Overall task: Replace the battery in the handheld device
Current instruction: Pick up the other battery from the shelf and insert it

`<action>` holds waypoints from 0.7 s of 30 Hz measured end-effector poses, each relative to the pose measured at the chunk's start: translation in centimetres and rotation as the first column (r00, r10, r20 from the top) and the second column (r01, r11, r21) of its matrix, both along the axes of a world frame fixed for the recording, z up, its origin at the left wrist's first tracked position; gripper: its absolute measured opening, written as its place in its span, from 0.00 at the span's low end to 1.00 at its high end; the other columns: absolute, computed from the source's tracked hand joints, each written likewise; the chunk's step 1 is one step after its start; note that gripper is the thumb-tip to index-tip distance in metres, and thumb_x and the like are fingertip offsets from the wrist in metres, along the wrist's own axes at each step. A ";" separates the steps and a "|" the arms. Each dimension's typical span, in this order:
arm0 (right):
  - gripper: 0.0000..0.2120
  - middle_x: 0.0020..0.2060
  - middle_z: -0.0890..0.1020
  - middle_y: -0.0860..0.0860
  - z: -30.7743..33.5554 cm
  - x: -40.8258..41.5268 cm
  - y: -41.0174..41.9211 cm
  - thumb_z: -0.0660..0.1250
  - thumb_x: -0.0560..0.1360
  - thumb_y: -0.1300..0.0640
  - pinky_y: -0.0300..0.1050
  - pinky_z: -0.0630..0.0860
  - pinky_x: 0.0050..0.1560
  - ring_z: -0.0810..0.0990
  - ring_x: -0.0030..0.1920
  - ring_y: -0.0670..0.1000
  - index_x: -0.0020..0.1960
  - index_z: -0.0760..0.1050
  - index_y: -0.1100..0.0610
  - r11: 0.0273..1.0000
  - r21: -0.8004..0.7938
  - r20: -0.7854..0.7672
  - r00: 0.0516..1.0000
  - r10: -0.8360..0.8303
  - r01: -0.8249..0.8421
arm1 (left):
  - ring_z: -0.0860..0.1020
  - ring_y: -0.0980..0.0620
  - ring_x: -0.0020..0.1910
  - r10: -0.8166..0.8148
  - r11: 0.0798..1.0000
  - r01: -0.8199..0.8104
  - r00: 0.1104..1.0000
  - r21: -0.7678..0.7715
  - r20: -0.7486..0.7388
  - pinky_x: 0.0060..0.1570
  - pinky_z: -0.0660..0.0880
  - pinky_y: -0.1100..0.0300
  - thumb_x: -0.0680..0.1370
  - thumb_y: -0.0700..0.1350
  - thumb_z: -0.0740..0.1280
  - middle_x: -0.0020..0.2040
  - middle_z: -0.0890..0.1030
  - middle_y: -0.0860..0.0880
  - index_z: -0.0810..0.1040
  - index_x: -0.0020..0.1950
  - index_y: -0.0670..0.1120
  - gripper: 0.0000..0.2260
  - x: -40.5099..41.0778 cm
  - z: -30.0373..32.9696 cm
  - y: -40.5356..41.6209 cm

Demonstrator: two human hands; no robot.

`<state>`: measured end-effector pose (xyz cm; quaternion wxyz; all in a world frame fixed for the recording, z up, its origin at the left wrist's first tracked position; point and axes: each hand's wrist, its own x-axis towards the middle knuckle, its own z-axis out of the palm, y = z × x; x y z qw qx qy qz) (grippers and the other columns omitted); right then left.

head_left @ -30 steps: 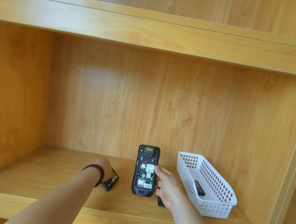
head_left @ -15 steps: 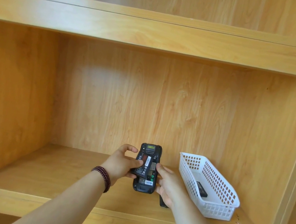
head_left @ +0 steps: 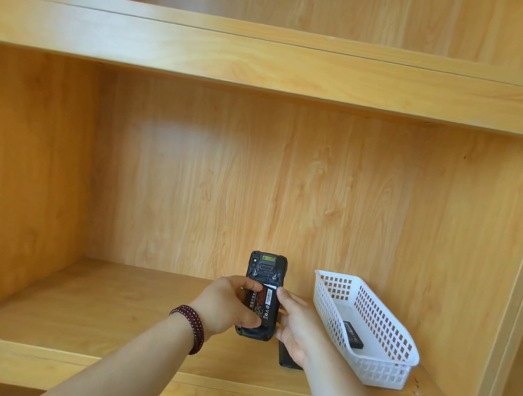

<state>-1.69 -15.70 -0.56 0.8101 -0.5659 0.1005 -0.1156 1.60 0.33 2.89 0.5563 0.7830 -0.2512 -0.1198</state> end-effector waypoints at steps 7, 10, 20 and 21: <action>0.13 0.55 0.84 0.62 0.4 -0.4 0.0 0.60 0.83 0.57 0.52 0.82 0.39 0.82 0.50 0.59 0.60 0.79 0.62 0.999 0.026 0.011 0.999 0.034 -0.035 | 0.75 0.63 0.34 -0.103 0.955 -0.045 0.876 0.292 0.471 0.37 0.73 0.73 0.73 0.46 0.73 0.40 0.76 0.61 0.76 0.68 0.52 0.23 -1.3 0.4 0.1; 0.14 0.56 0.84 0.61 0.4 -0.6 -0.1 0.60 0.83 0.56 0.57 0.83 0.49 0.82 0.57 0.62 0.61 0.79 0.62 0.998 0.016 0.014 0.998 0.055 -0.056 | 0.76 0.55 0.37 -0.228 0.889 -0.088 0.766 0.449 0.601 0.42 0.77 0.63 0.77 0.51 0.69 0.40 0.77 0.54 0.74 0.69 0.50 0.21 -1.1 0.8 0.5; 0.14 0.56 0.84 0.61 0.9 -1.3 0.2 0.60 0.83 0.56 0.58 0.82 0.49 0.83 0.55 0.61 0.61 0.79 0.61 0.996 0.025 0.033 0.996 0.085 -0.086 | 0.75 0.49 0.57 -0.374 0.799 -0.269 0.478 0.537 0.795 0.51 0.74 0.58 0.80 0.56 0.61 0.58 0.77 0.48 0.66 0.75 0.50 0.25 -0.4 0.4 1.0; 0.14 0.55 0.85 0.61 0.9 -1.4 0.2 0.60 0.83 0.56 0.59 0.82 0.50 0.83 0.56 0.61 0.61 0.79 0.61 0.996 0.027 0.037 0.995 0.088 -0.089 | 0.75 0.49 0.58 -0.360 0.808 -0.275 0.471 0.521 0.806 0.53 0.74 0.57 0.80 0.56 0.61 0.59 0.77 0.49 0.66 0.75 0.50 0.24 -0.3 0.4 1.0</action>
